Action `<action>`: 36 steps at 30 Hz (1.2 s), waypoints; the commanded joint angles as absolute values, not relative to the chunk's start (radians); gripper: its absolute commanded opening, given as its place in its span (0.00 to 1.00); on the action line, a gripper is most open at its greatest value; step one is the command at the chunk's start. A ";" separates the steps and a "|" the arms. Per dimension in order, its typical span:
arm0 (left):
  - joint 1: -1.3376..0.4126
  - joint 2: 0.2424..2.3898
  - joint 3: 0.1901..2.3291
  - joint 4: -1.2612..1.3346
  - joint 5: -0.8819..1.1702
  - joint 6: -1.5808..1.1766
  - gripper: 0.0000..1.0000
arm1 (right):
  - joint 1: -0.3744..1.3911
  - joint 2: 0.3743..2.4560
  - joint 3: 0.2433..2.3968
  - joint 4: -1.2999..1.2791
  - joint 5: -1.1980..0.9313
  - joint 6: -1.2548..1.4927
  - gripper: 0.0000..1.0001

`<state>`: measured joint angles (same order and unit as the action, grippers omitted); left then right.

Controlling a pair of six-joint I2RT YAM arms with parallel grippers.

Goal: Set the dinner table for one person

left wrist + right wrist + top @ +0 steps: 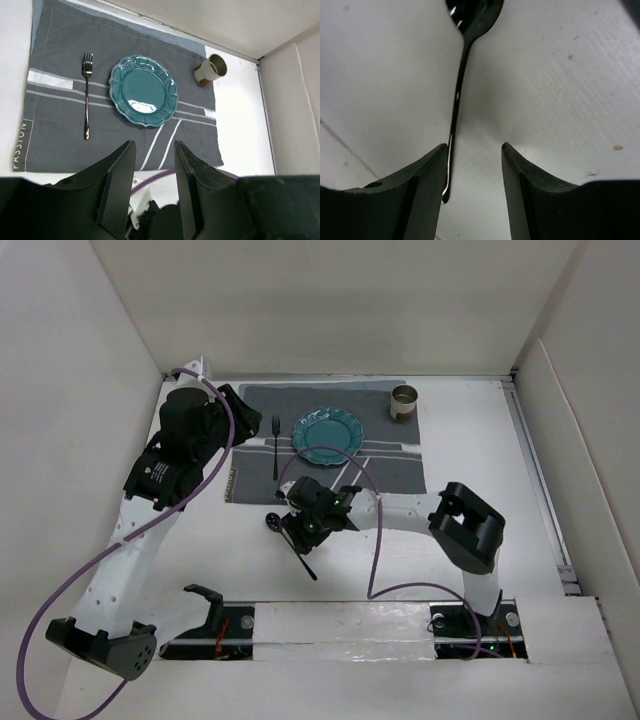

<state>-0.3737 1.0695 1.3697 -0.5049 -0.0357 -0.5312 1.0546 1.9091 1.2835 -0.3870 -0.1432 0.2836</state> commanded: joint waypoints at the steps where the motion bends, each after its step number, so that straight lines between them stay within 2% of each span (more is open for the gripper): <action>1: -0.379 1.054 1.414 -0.469 -0.041 -0.522 0.34 | 1.068 1.966 1.387 -0.388 -0.034 0.235 0.52; 8: -0.379 1.039 1.413 -0.474 -0.060 -0.517 0.34 | 1.118 2.085 1.480 -0.420 -0.006 0.196 0.50; 21: -0.379 1.031 1.385 -0.465 -0.058 -0.520 0.34 | 1.138 2.059 1.489 -0.433 0.109 0.245 0.41; 24: -0.379 1.032 1.384 -0.460 -0.055 -0.522 0.34 | 1.138 2.114 1.514 -0.445 0.103 0.256 0.40; 27: -0.379 1.031 1.384 -0.457 -0.055 -0.520 0.34 | 1.138 2.169 1.484 -0.410 0.089 0.281 0.33; 30: -0.379 1.032 1.387 -0.457 -0.061 -0.515 0.35 | 1.149 2.197 1.471 -0.426 0.121 0.290 0.17; 31: -0.379 1.031 1.387 -0.459 -0.067 -0.514 0.35 | 1.149 2.192 1.468 -0.433 0.126 0.288 0.00; 36: -0.379 1.031 1.378 -0.443 -0.071 -0.509 0.35 | 1.082 2.009 1.465 -0.480 0.134 0.281 0.00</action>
<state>-0.3737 1.0557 1.3705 -0.5018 -0.0582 -0.5282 1.1259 2.0899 1.4948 -0.3603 0.1051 0.2817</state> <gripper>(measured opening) 0.342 0.024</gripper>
